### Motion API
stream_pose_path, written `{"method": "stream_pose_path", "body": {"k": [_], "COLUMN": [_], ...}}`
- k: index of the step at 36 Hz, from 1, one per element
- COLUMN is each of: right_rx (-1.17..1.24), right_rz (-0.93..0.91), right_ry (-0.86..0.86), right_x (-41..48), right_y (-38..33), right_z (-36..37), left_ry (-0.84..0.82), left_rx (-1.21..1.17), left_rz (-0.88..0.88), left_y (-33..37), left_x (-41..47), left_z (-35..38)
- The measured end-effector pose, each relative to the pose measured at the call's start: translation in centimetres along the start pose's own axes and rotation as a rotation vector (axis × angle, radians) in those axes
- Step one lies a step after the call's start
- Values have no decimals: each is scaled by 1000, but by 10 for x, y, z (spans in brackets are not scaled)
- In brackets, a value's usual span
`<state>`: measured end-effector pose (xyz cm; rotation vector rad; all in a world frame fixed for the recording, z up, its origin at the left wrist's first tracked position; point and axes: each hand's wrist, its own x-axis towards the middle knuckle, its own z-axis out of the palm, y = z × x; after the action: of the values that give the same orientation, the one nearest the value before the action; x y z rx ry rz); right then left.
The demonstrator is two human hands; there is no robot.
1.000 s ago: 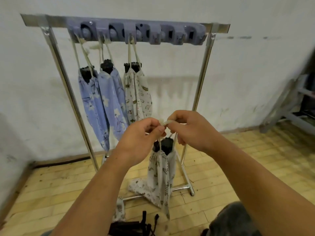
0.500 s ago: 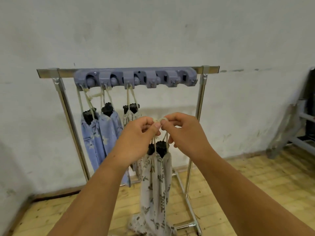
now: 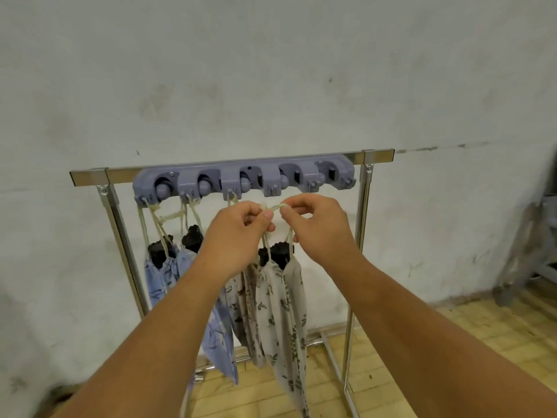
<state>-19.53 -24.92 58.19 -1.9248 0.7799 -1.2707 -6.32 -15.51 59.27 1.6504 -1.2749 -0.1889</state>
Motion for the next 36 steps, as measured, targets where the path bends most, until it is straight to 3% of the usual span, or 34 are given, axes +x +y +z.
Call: {"method": "stream_pose_path", "body": {"k": [6, 16, 22, 36], "right_rx": [-59, -60, -51, -76], "right_rz": [-25, -24, 2, -25], "right_ry": [15, 99, 91, 64], "right_x": [26, 52, 56, 41], "right_y": [3, 11, 24, 39], "right_z": [7, 23, 24, 32], "left_ry": [-4, 174, 150, 88], "left_rx": [56, 5, -88, -61], "left_rz": [-5, -29, -50, -28], "left_y": [2, -8, -14, -30], "left_x": [29, 59, 63, 56], "left_z": [0, 25, 35, 29]}}
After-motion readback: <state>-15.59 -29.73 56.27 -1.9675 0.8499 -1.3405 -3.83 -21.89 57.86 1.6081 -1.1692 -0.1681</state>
